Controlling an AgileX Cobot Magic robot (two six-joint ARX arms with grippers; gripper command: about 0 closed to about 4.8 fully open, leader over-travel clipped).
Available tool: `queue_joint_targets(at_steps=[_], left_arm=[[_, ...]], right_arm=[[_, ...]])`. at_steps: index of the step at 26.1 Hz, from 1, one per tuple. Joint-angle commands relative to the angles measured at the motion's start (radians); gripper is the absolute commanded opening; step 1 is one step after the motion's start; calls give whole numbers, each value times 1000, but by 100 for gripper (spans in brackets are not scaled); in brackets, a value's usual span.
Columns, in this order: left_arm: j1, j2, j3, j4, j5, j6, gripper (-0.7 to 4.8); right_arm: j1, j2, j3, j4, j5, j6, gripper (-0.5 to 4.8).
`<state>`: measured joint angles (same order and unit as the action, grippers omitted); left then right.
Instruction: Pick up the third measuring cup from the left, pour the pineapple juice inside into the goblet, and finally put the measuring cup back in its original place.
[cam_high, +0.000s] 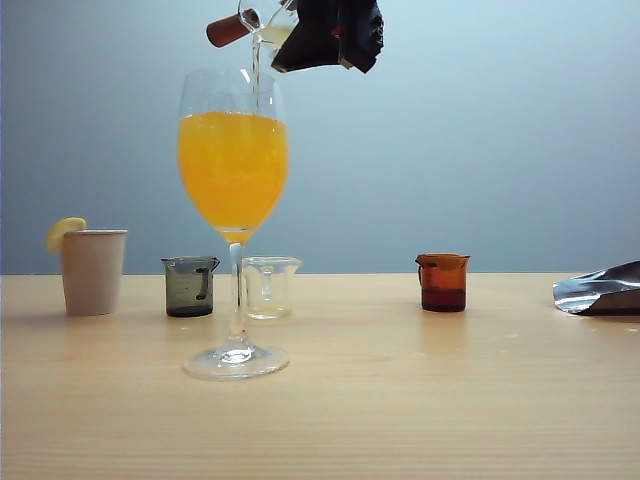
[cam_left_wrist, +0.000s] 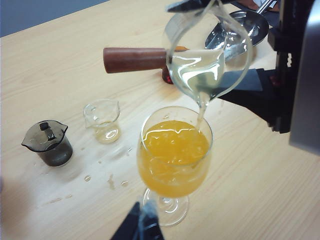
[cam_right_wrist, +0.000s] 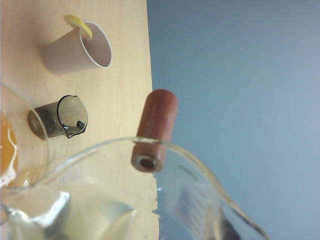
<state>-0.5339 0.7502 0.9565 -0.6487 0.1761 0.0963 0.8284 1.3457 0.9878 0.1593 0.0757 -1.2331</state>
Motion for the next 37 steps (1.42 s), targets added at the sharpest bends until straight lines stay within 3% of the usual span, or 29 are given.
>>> queue_joint_targets(at_steps=[1,37], left_arm=[[-1,-2,3,7,3,0,-5],[-1,-2,3,7,3,0,-5]], right_arm=[[0,-4,9,32,-4,-6,205],[0,21,14,108,-4,-81,200]])
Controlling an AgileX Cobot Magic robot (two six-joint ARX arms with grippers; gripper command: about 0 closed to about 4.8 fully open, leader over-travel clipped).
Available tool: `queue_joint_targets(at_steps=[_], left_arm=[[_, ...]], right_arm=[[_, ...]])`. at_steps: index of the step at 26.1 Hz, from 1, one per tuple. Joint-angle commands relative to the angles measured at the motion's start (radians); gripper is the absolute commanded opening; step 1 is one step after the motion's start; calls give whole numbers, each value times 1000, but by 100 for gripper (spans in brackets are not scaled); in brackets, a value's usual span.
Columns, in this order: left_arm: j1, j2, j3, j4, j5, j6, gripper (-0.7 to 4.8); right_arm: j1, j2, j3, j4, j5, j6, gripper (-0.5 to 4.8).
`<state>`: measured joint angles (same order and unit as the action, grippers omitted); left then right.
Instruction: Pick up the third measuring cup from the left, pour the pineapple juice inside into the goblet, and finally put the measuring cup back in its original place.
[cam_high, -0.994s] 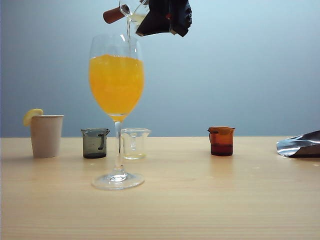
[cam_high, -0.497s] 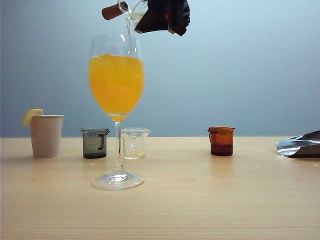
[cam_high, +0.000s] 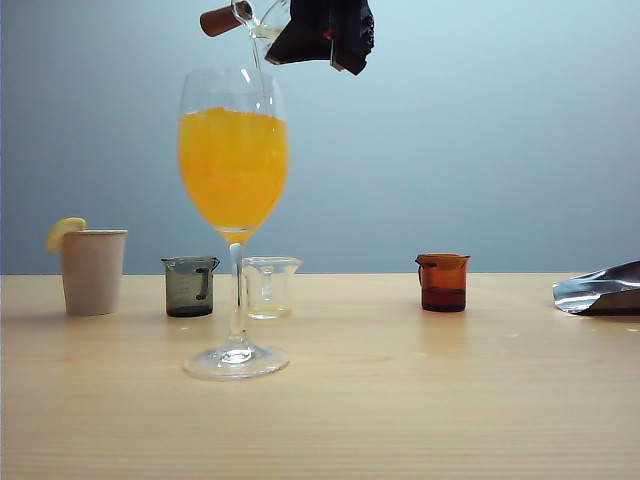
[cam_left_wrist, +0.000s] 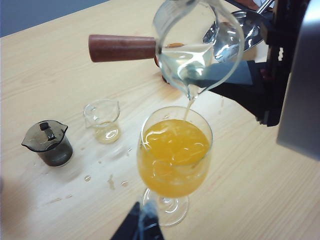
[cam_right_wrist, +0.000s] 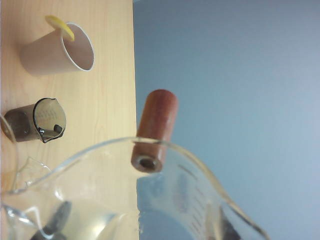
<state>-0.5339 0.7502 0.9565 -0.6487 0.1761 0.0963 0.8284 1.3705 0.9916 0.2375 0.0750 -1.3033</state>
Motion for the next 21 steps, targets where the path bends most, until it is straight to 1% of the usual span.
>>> queue_joint_targets(at_steps=[1,6,8,10,15,19,21], left_arm=[[-1,-2,3,7,4,0,-5],[-1,-2,3,7,3,0,-5],[-1,-2,3,7,3,0,-5],[-1,-2,3,7,4,0,-5],[-1,-2,3,7,4,0,-5],[-1,-2,3,7,4,0,-5],[-1,-2,3,7,3,0,-5]], right_arm=[[0,-4,10,33,-3,-15,200],[0,-4,10,32,-3,-97,200],[0,-4,10,32,-3,-161,200],[0,-4,10,32,-3,-195,200],[1,-4,10,32,-2,-200,200],[1,-4,10,33,1,-276,200],[1,-4,10,33,1,-287,200]])
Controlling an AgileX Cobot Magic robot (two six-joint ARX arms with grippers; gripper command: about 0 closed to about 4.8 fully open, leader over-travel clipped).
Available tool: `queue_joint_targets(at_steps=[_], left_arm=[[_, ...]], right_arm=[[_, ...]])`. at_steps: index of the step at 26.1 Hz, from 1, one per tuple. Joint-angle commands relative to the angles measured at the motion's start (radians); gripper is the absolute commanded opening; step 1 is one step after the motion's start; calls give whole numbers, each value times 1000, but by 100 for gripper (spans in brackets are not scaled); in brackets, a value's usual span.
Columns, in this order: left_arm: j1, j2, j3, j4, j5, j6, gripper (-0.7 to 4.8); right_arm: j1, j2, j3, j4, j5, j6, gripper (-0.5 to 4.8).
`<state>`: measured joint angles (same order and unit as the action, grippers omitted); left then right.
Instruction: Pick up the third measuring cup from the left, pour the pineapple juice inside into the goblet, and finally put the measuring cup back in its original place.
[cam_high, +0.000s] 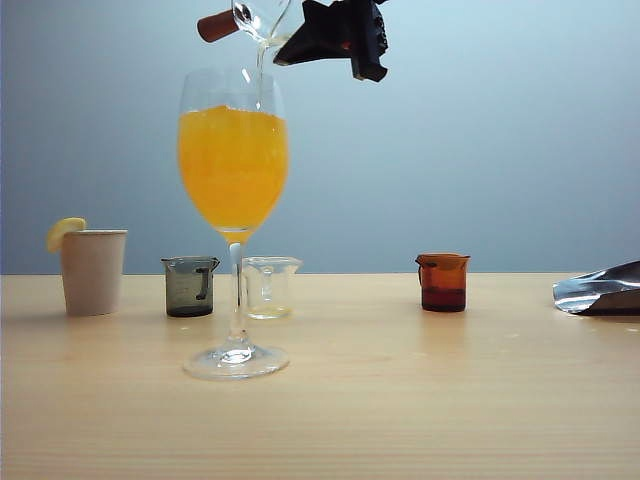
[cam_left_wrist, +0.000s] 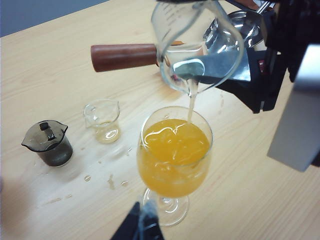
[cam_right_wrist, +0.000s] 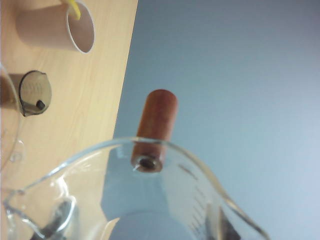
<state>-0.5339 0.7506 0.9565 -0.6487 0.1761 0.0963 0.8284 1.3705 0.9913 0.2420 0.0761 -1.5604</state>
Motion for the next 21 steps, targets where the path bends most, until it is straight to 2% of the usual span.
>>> queue_joint_targets(at_steps=[1,8,12,21], left_arm=[[-1,-2,3,7,4,0,-5],[-1,-2,3,7,4,0,-5],[-1,-2,3,7,3,0,-5],[-1,-2,3,7,4,0,-5]], right_arm=[[1,-4,10,29,0,-30,200],[1,-4,10,32,-1,-48,200],[1,-4,10,38,-2,-120,200],[1,-4,10,74,-11,-116,200]])
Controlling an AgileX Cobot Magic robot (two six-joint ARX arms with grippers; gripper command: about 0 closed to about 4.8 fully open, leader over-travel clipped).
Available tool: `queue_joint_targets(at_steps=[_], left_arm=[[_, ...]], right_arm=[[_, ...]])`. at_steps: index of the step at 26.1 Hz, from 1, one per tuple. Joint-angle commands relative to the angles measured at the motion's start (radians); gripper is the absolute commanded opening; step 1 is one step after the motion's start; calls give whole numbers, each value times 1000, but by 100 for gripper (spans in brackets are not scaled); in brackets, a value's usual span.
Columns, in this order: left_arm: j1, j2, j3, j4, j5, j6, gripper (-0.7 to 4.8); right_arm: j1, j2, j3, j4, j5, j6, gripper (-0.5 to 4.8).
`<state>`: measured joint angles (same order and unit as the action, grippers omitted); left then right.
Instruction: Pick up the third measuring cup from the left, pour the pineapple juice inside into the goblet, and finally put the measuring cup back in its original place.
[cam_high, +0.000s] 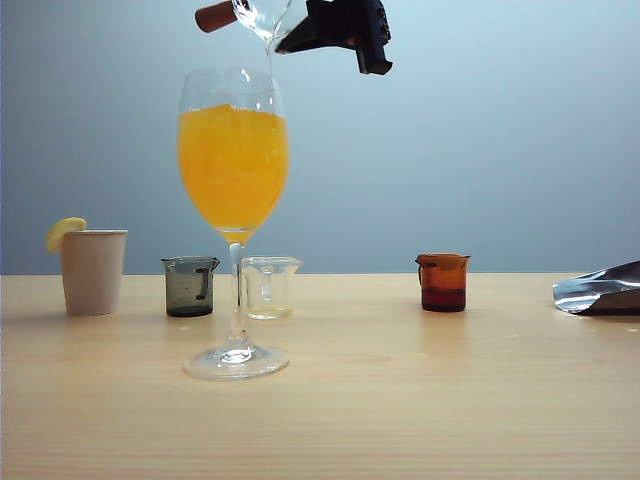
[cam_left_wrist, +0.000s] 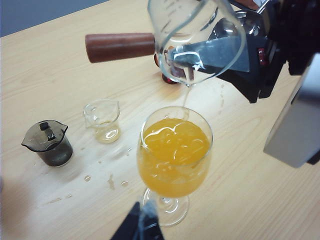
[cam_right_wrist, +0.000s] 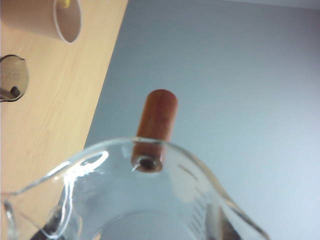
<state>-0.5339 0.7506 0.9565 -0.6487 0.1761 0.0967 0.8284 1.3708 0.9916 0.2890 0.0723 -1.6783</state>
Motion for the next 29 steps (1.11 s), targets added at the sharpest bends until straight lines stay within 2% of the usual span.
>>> queue_joint_targets(at_steps=[1,5,9,13,15,18,22,29], left_arm=[[-1,-2,3,7,3,0,-5],[-1,-2,3,7,4,0,-5],[-1,-2,3,7,4,0,-5],[-1,-2,3,7,3,0,-5],[-1,-2,3,7,3,0,-5],[-1,-2,3,7,3,0,-5],[-1,-2,3,7,3,0,-5],[-1,-2,3,7,3,0,-5]], right_arm=[[1,-5,10,27,-3,8,200],[1,-5,10,31,3,103,200],[-18,-5,10,85,72,505,200],[-51,-5,10,82,87,786,200],[-97,-5,10,74,82,1096,200],[-148,9,5,75,82,1330,200],[-177,63,3,86,82,1471,200],[-195,208,3,169,96,1603,201]])
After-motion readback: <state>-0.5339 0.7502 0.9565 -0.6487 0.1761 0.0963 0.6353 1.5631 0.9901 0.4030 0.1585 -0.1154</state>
